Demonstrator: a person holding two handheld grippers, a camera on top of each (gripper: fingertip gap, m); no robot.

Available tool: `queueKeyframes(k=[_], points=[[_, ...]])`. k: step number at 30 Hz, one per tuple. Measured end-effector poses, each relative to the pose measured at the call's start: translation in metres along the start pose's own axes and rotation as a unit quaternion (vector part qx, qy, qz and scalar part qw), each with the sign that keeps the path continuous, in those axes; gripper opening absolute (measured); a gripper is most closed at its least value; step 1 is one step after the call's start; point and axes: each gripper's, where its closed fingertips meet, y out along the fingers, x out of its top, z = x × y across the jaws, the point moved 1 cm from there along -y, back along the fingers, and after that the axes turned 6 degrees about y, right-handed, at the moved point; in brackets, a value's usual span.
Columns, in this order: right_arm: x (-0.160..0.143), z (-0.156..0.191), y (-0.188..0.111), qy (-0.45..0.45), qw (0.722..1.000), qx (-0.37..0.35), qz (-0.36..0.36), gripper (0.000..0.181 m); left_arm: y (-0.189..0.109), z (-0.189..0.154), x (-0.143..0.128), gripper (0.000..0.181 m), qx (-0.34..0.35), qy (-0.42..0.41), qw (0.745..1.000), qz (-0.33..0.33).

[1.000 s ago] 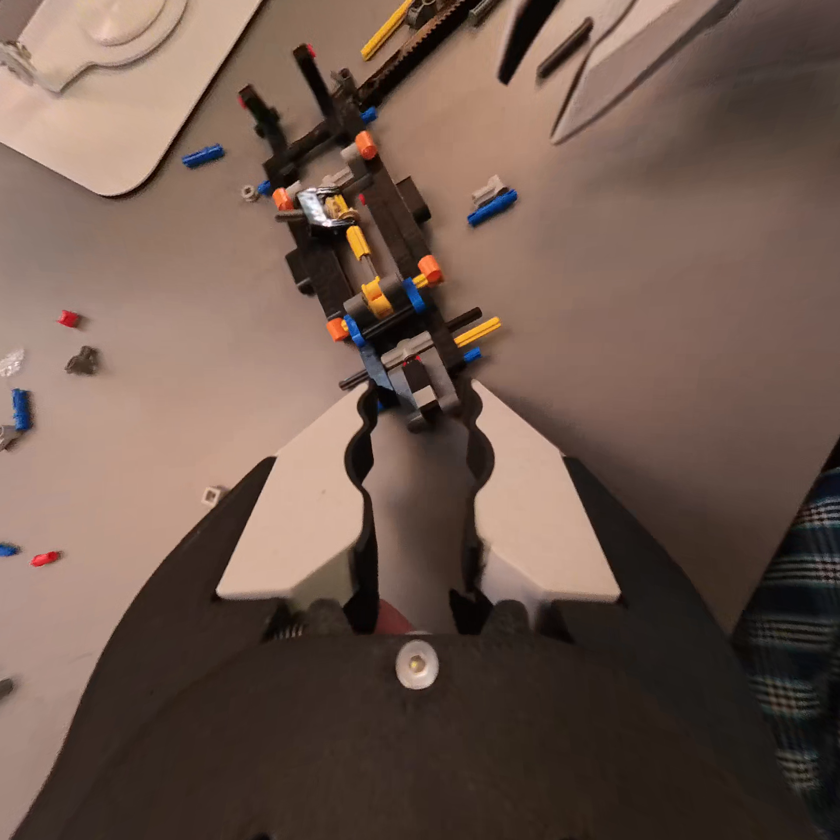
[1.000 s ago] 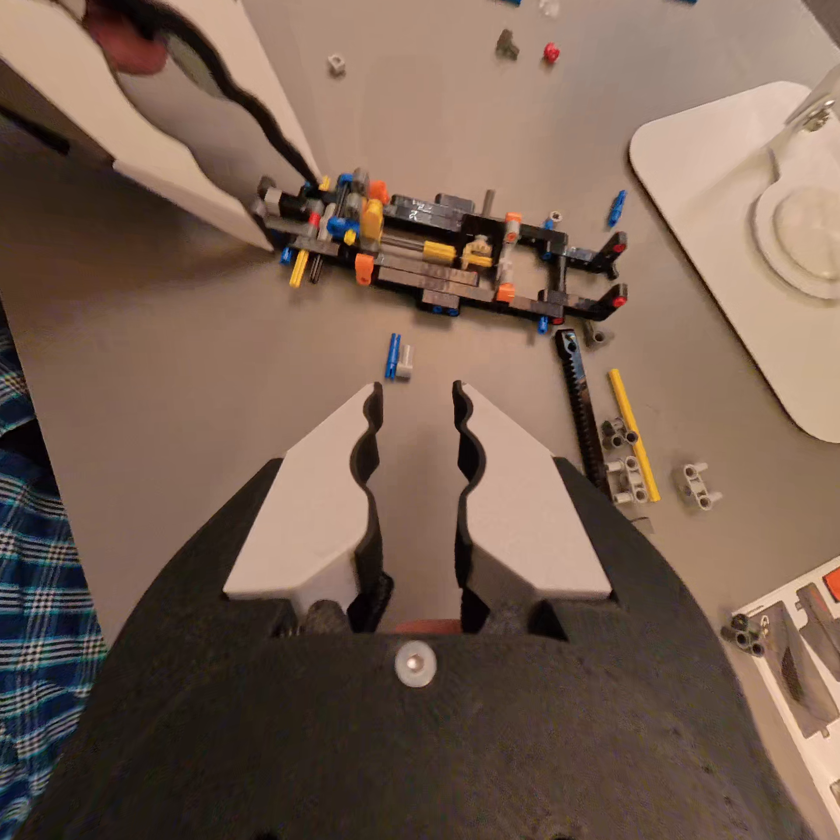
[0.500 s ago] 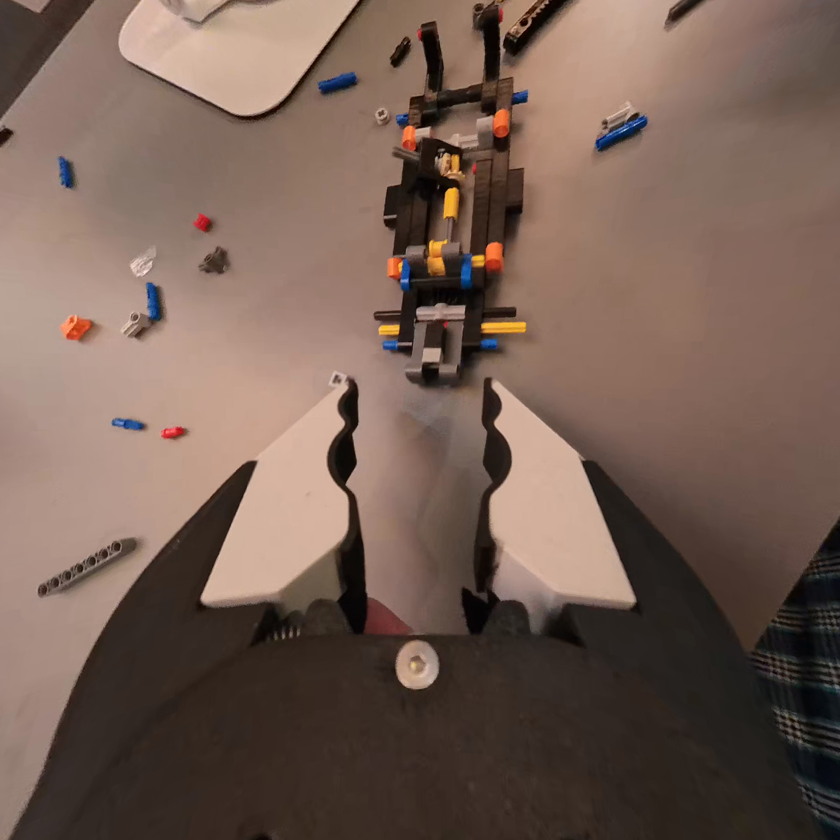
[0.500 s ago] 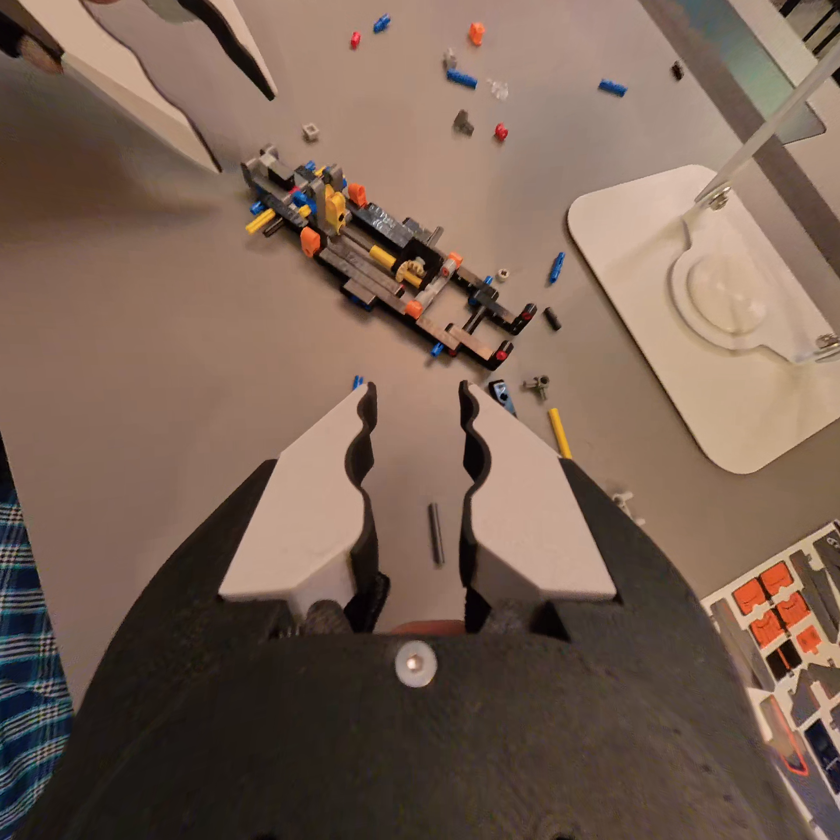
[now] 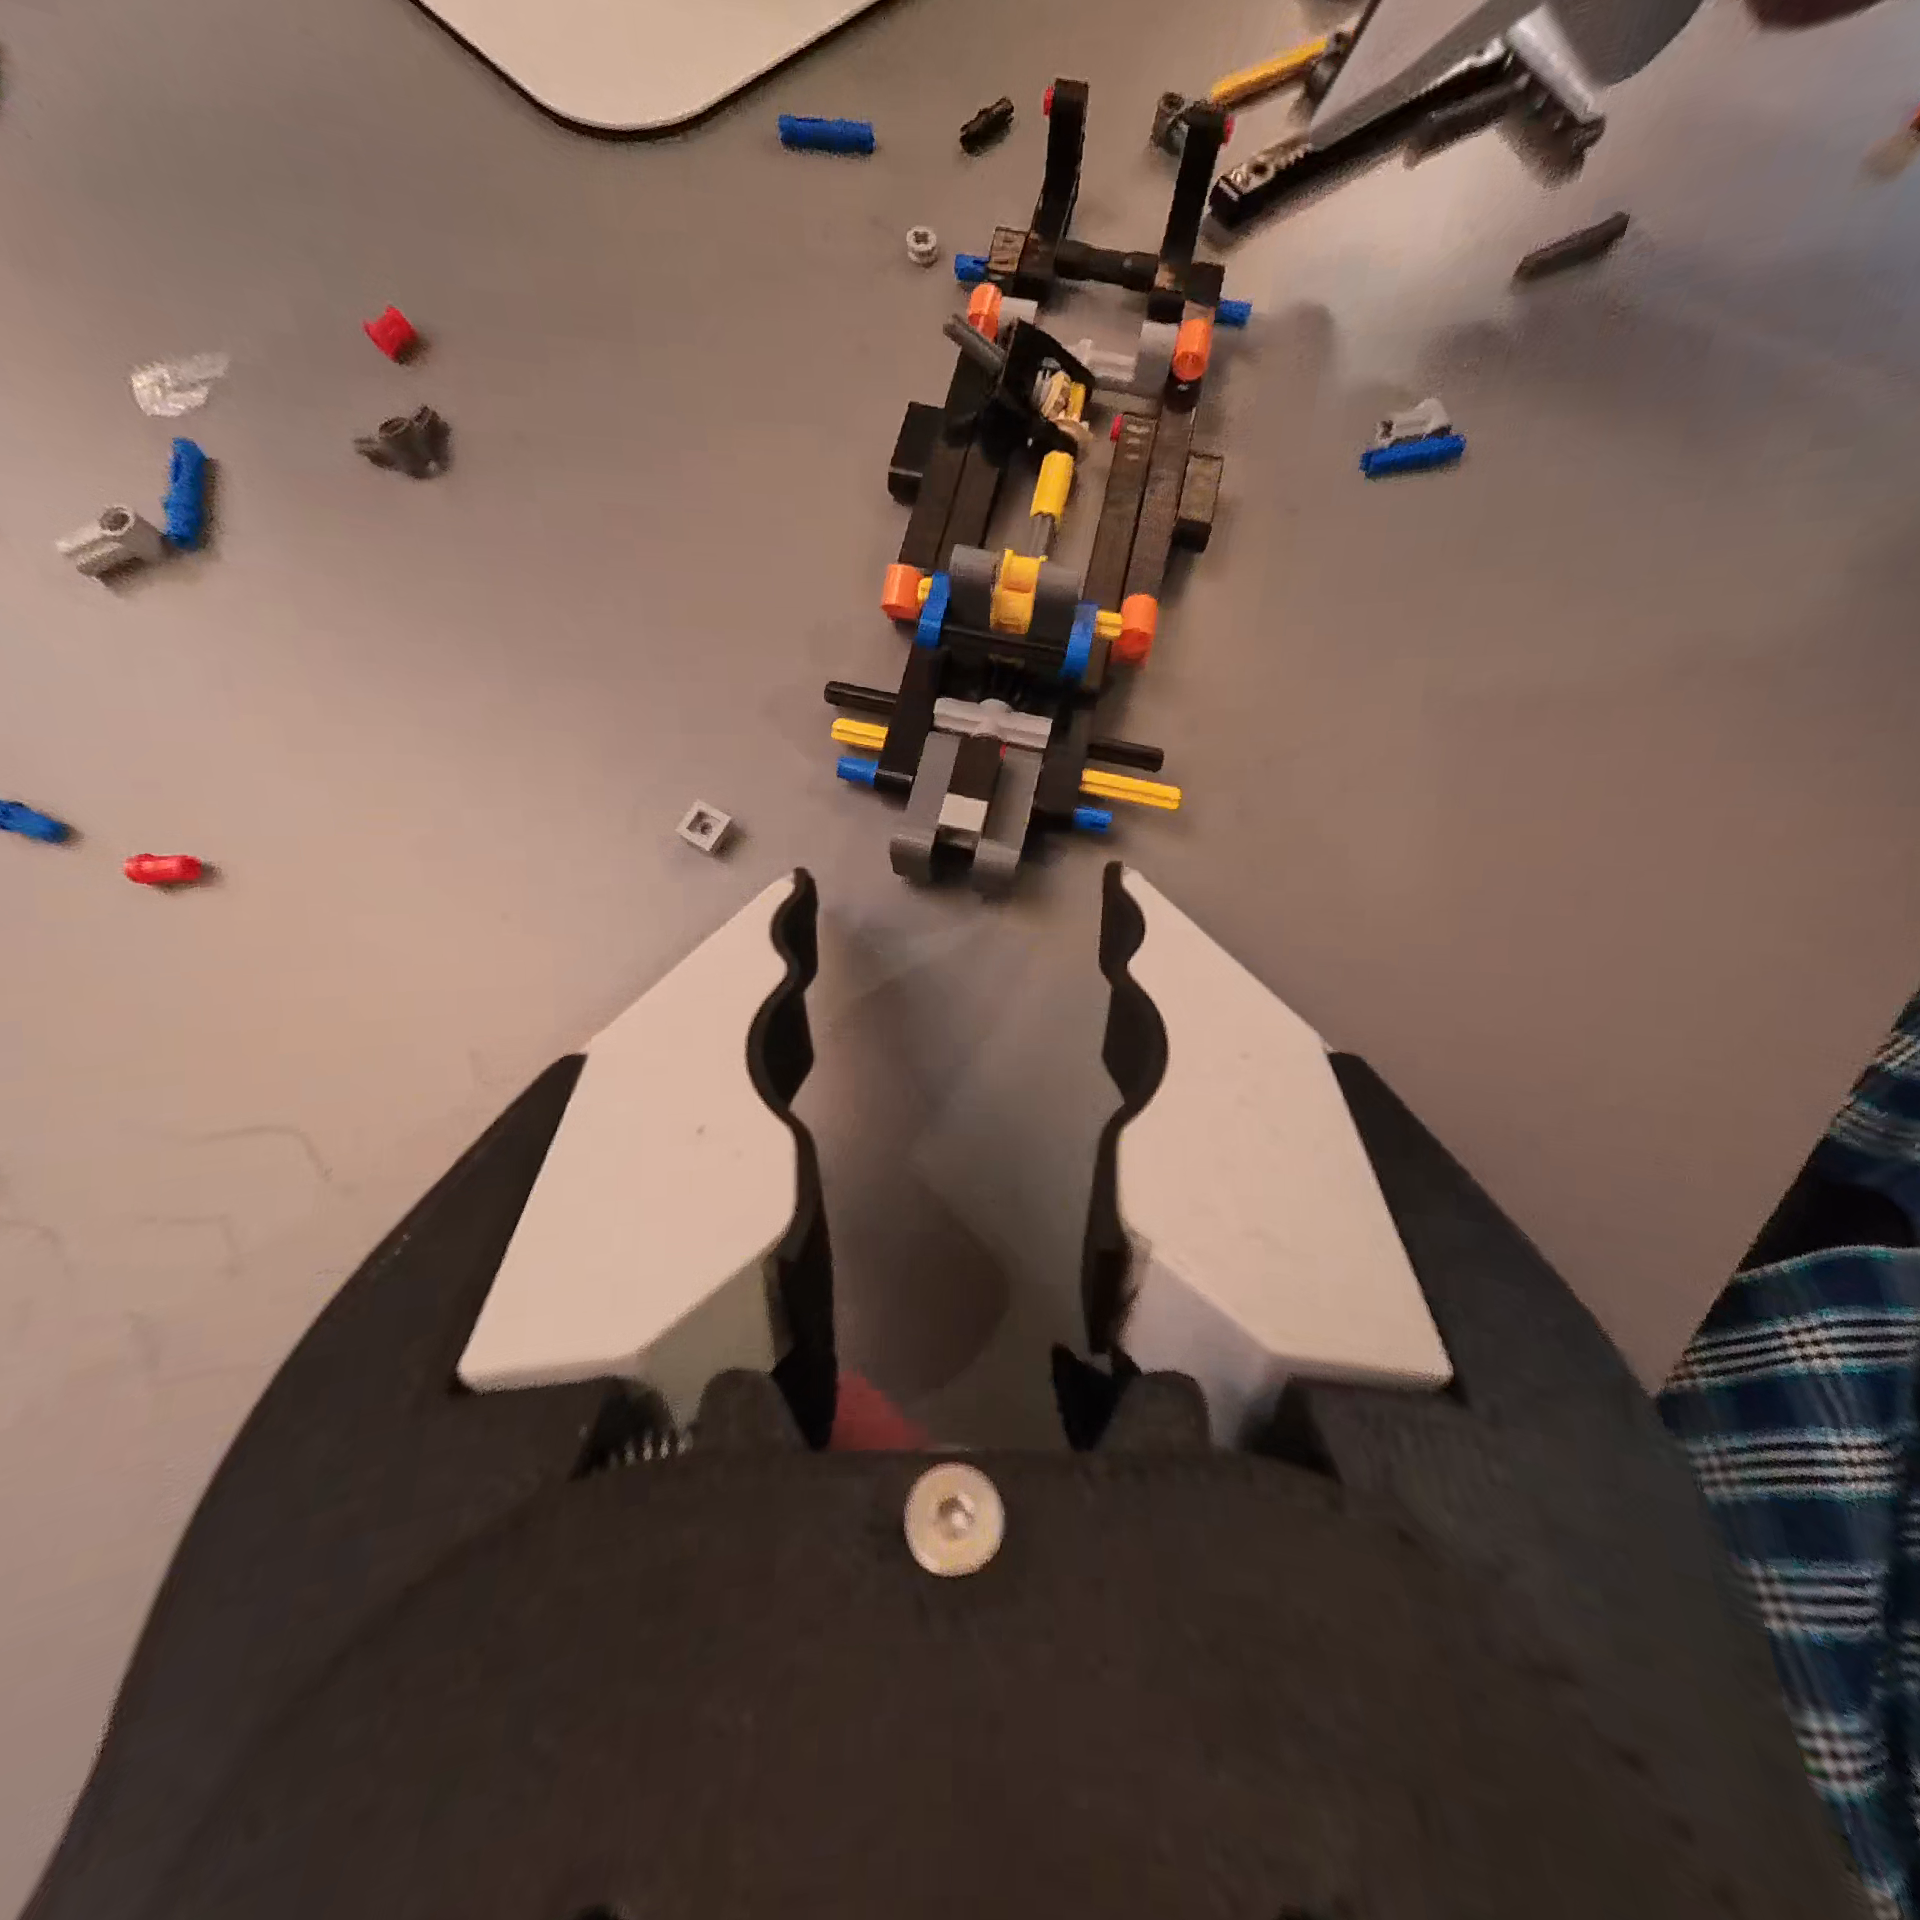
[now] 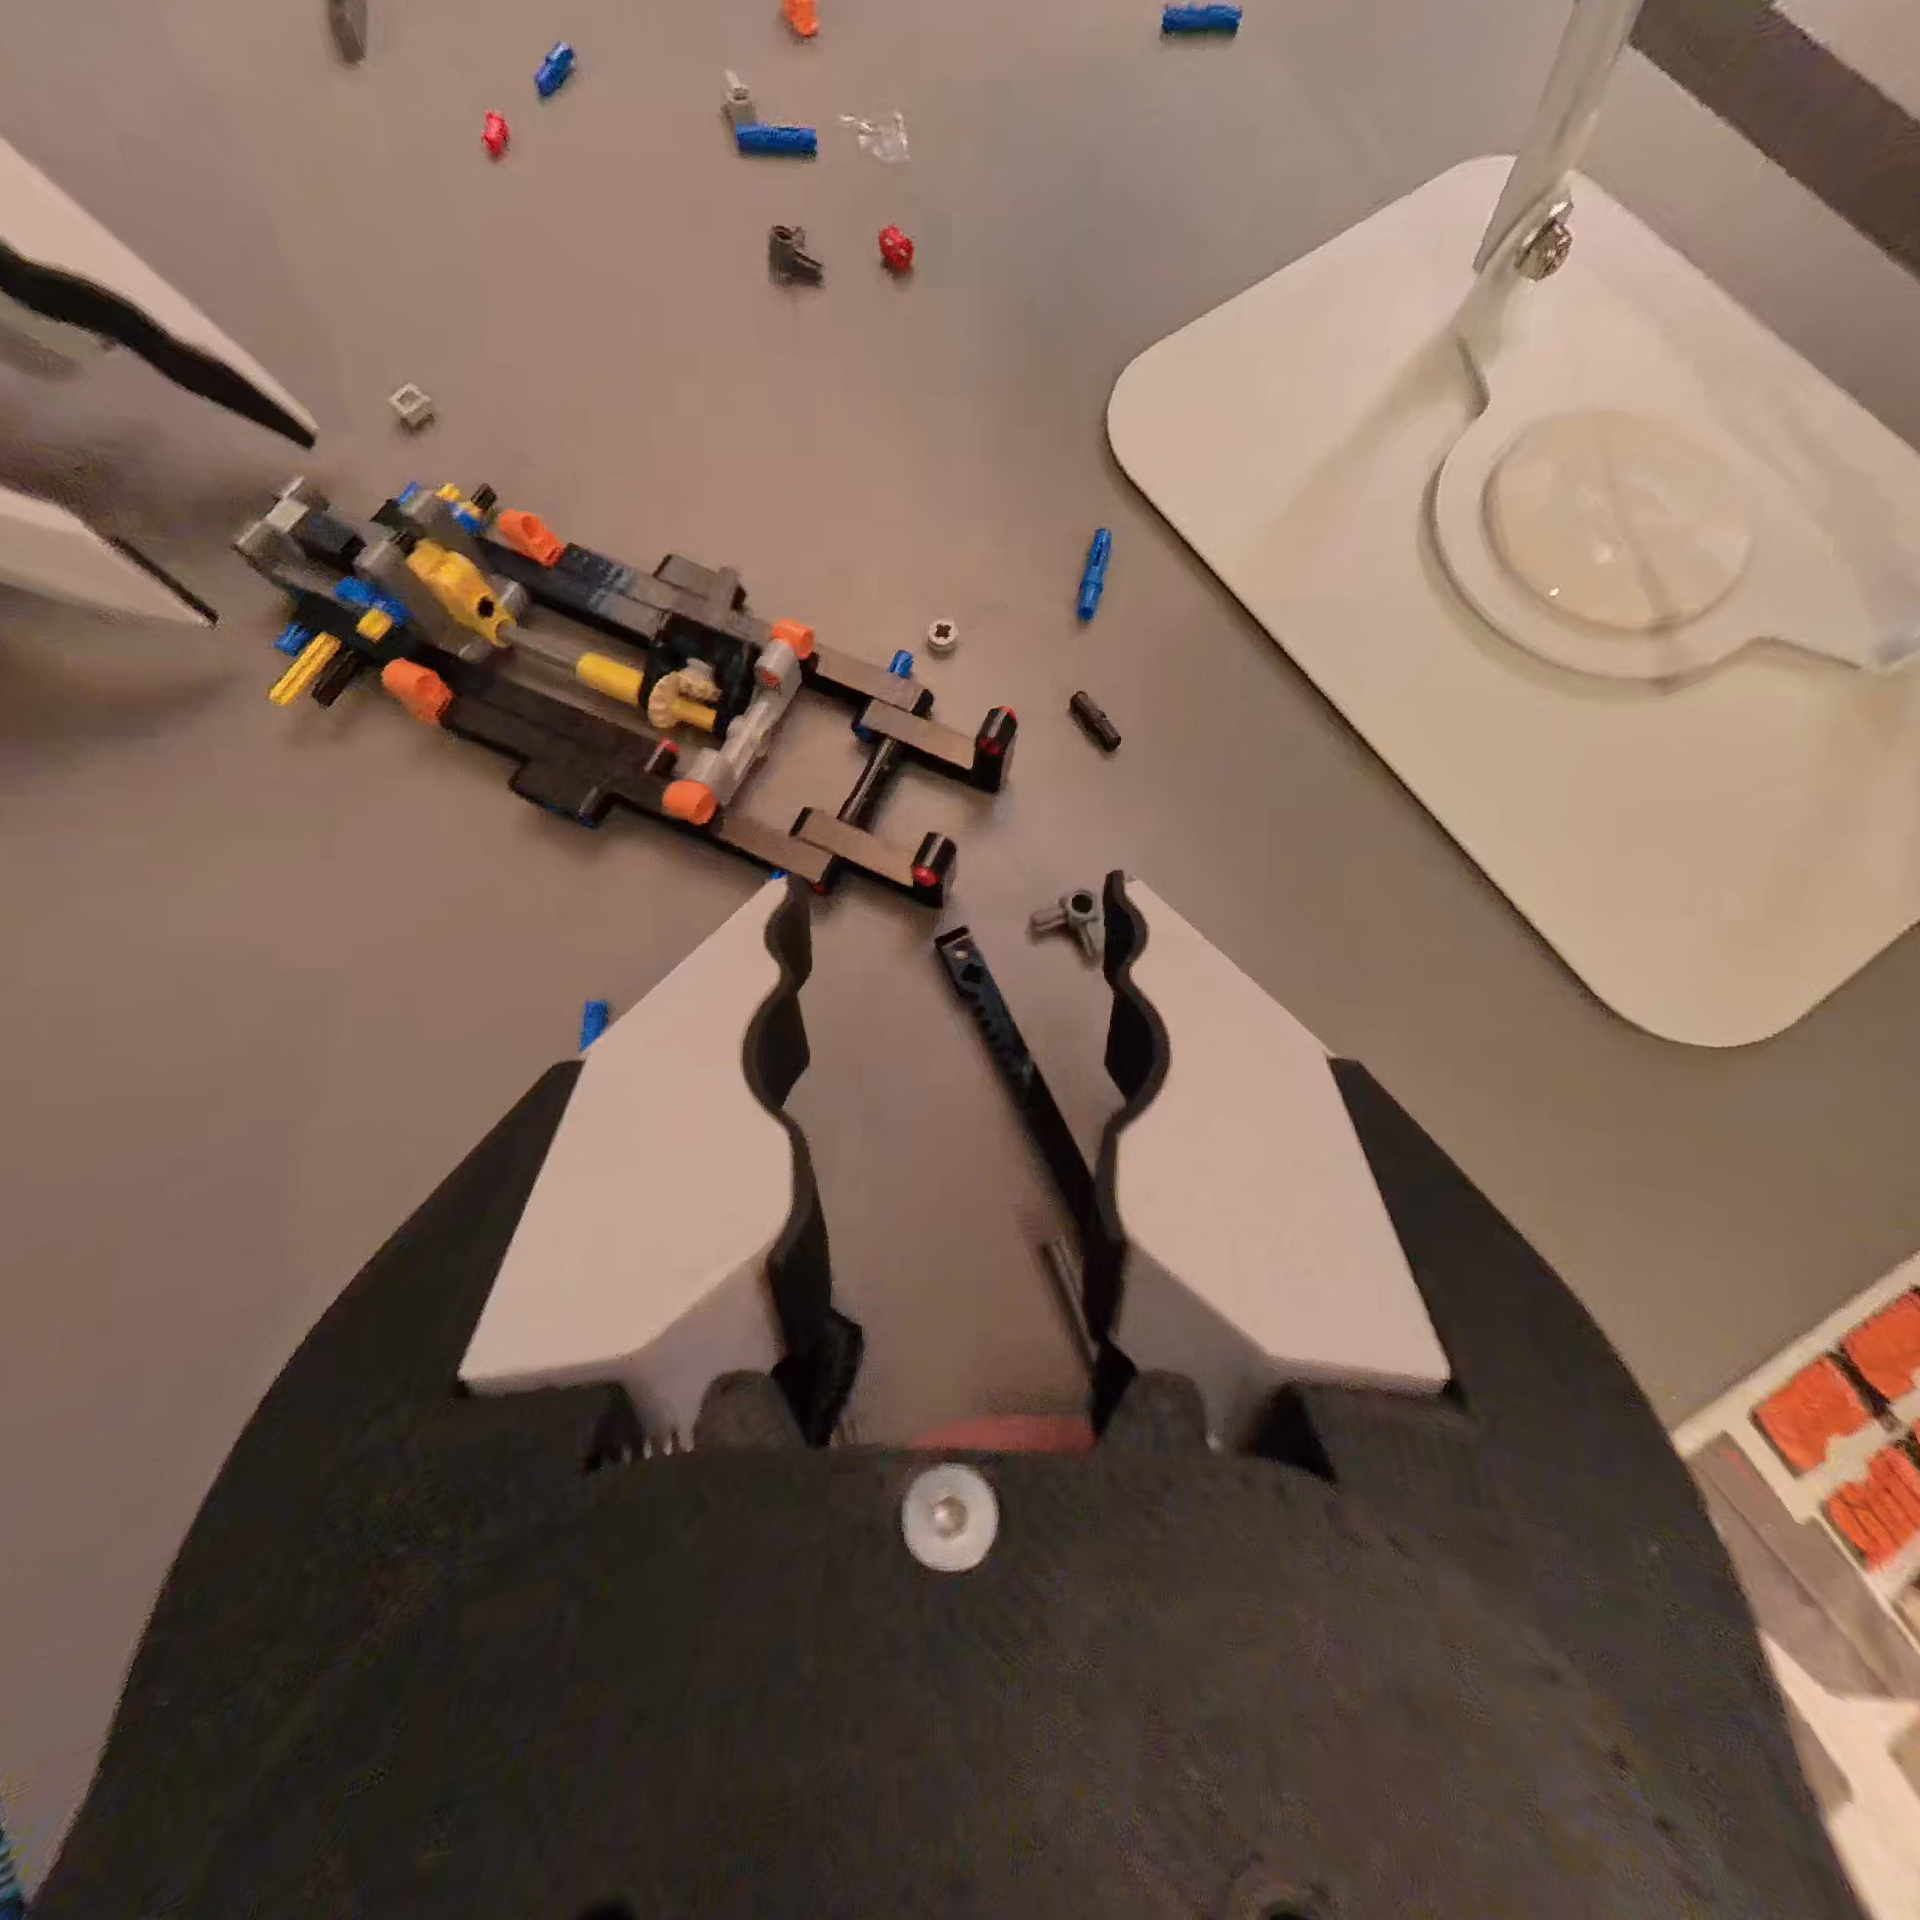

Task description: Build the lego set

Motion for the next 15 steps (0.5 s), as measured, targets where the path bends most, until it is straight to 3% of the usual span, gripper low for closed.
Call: queueKeyframes(k=[4,10,15], points=[[-0.001,-0.015,0.018,0.022,1.000,-0.006,0.007,0.055,0.005,0.002,0.002,0.044,0.002,-0.008,1.000,-0.006],[-0.004,-0.009,0.034,0.020,0.999,0.020,0.020,0.030,0.014,0.002,0.002,0.025,0.010,0.007,1.000,0.004],[0.001,-0.002,0.038,0.000,0.999,0.037,0.023,0.011,0.017,0.004,0.004,0.025,0.018,0.017,1.000,0.008]])
